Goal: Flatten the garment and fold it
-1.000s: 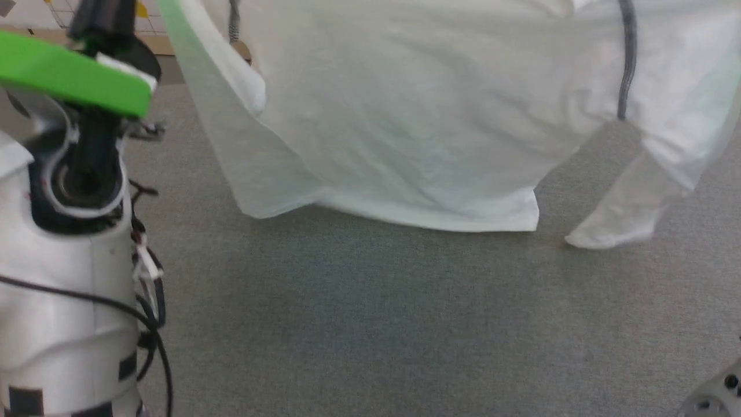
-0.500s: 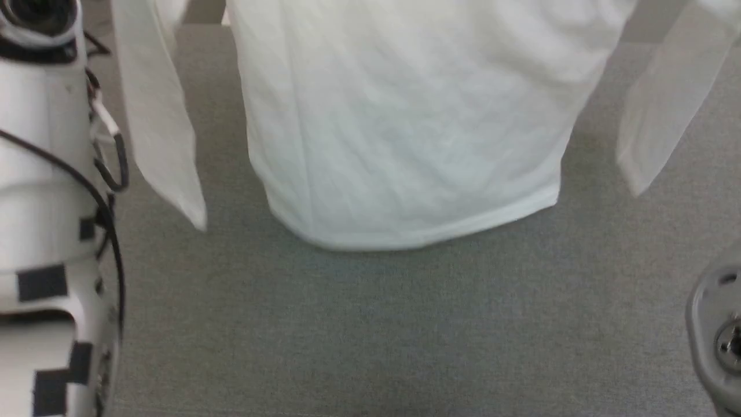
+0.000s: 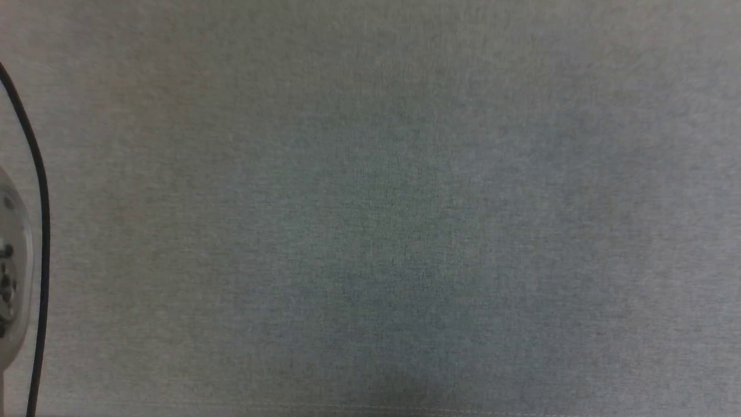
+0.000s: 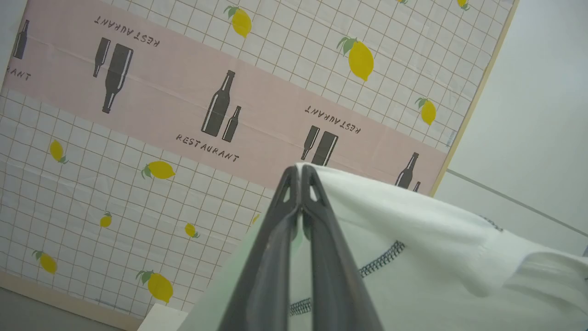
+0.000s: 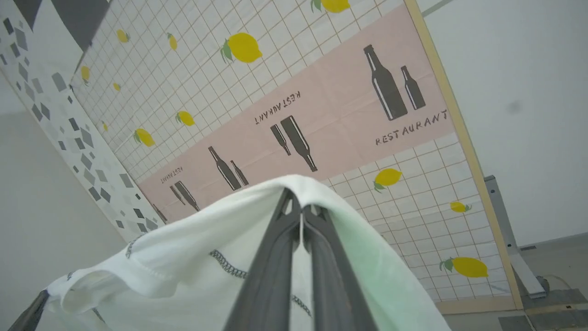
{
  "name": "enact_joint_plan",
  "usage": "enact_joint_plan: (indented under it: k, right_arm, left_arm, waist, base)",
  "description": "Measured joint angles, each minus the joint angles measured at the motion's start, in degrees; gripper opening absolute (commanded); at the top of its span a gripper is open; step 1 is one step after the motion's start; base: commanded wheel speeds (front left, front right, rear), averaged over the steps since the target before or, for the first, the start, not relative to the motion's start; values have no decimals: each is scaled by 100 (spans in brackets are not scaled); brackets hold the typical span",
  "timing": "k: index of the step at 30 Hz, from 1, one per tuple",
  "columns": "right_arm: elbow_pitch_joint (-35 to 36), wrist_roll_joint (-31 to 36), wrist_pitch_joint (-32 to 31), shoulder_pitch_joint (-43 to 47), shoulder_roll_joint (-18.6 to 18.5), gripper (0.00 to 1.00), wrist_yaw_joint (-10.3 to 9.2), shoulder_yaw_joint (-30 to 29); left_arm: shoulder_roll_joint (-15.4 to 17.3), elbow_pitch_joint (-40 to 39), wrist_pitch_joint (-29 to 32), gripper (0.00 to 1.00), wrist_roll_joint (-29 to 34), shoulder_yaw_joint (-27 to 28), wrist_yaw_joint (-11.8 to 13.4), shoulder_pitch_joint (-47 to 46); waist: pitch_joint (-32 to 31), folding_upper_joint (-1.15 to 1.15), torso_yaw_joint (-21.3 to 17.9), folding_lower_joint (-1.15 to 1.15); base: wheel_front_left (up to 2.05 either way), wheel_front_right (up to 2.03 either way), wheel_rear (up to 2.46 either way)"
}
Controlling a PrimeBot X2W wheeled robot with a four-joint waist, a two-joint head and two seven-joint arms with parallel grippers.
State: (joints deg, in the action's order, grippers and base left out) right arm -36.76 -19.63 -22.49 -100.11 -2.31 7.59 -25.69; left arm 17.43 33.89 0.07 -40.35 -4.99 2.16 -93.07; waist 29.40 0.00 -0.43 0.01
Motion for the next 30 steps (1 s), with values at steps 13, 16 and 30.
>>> enact_joint_plan:
  k: [13, 16, 30]
  right_arm:
    - [-1055, -138, 647, -95, -21, 0, -1, 215]
    - [-939, -434, 630, 395, -19, 0, -2, 332]
    - [1711, -1686, -59, 5113, -214, 0, -1, 762]
  left_arm:
    - [-122, 1093, -611, 0, -55, -93, -544, -5]
    - [-182, 1315, -652, 0, -138, -115, -666, 312]
    - [-412, 722, -637, 0, -738, -624, -945, 3366]
  waist:
    - [873, 0, 71, 0]
    - [825, 0, 111, 0]
    - [-493, 0, 280, -2]
  base:
    - [0, 0, 0]
    - [0, 0, 0]
    - [0, 0, 0]
